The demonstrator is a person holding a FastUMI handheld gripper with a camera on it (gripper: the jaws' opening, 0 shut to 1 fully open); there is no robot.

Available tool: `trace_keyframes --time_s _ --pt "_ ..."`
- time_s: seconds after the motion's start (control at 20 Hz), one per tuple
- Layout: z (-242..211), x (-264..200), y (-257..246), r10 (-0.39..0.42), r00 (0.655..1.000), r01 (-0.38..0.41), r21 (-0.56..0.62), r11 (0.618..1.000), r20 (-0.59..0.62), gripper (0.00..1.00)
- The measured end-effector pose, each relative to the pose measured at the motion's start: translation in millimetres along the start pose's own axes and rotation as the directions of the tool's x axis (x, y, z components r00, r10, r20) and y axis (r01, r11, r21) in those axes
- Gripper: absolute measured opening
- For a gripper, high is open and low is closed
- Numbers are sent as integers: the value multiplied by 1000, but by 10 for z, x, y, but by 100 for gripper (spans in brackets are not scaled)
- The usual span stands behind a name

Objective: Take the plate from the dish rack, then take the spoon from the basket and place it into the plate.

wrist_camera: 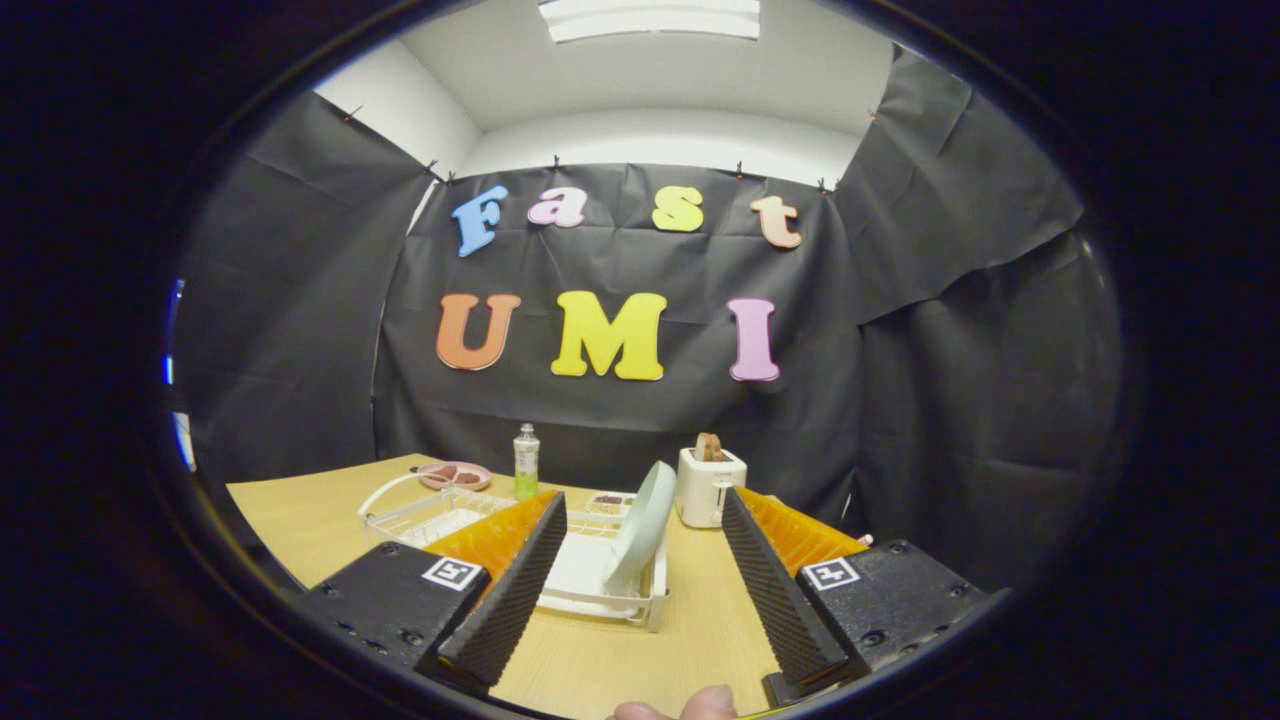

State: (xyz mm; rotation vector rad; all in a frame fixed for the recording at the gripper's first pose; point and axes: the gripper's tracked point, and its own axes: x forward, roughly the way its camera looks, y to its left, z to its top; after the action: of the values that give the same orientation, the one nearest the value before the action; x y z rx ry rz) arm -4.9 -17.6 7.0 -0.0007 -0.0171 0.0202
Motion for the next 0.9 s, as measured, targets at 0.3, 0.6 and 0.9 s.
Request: trace_keyframes --time_s 0.3,0.6,0.9 --pt "59 83 -440 -28 999 28 -3 1000 -34 100" --pt "326 403 -754 9 997 -11 -26 1000 -75 100" --pt "513 1084 -649 113 971 -125 -44 991 -211 100"
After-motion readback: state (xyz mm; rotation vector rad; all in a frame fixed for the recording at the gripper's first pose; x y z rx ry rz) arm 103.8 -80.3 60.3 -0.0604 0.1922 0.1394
